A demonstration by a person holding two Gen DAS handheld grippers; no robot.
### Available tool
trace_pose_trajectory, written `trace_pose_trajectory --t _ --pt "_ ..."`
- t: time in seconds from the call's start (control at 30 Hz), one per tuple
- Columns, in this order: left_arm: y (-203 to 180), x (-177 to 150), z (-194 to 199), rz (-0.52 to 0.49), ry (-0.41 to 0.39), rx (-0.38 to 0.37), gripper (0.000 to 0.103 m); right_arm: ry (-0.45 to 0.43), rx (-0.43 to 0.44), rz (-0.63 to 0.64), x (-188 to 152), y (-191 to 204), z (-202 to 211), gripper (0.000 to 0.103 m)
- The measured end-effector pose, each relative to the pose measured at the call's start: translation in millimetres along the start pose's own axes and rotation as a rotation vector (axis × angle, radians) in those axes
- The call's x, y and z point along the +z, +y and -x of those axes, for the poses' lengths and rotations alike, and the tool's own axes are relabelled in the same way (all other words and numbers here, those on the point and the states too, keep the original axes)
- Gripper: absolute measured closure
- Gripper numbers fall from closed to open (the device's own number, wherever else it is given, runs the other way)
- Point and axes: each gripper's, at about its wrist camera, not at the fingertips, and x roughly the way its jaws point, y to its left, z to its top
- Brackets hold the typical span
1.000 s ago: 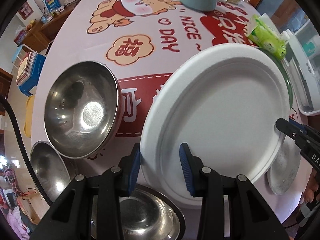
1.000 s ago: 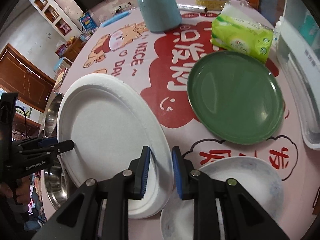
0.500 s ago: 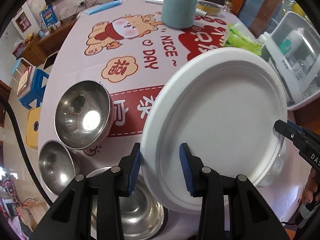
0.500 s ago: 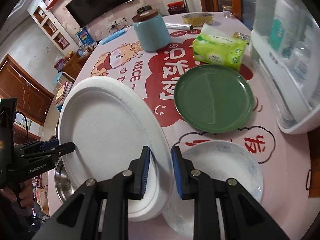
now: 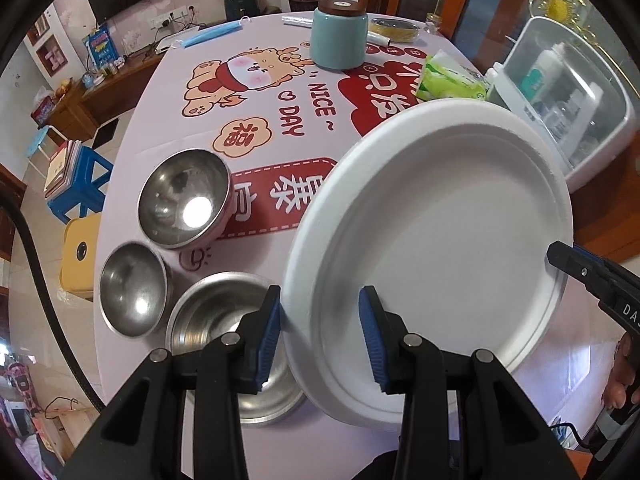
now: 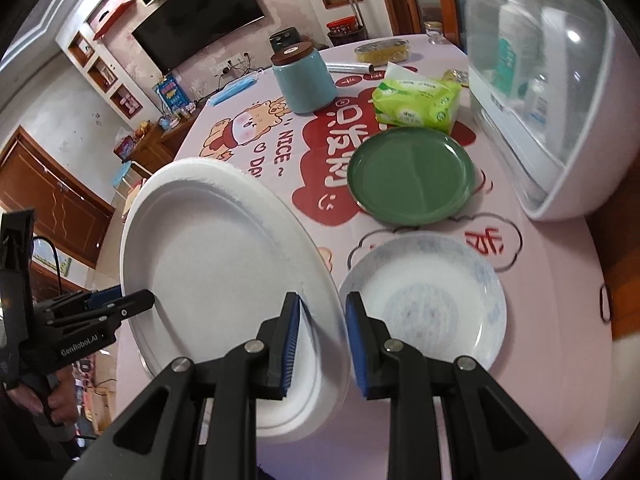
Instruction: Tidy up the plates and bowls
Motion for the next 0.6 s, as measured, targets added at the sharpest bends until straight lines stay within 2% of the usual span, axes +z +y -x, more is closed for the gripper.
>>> trace_pose_trajectory --t 0.37,0.6 --pt "-10.6 -51.6 41.2 -0.008 -0.043 0.024 0.066 0.002 0.033 -0.029 -46.7 4.3 36.0 0.078" --pt "-20.4 -80.8 49.7 -0.009 -0.041 0.028 0.066 0.027 0.029 -0.045 -75.7 0.4 45.4 0.078"
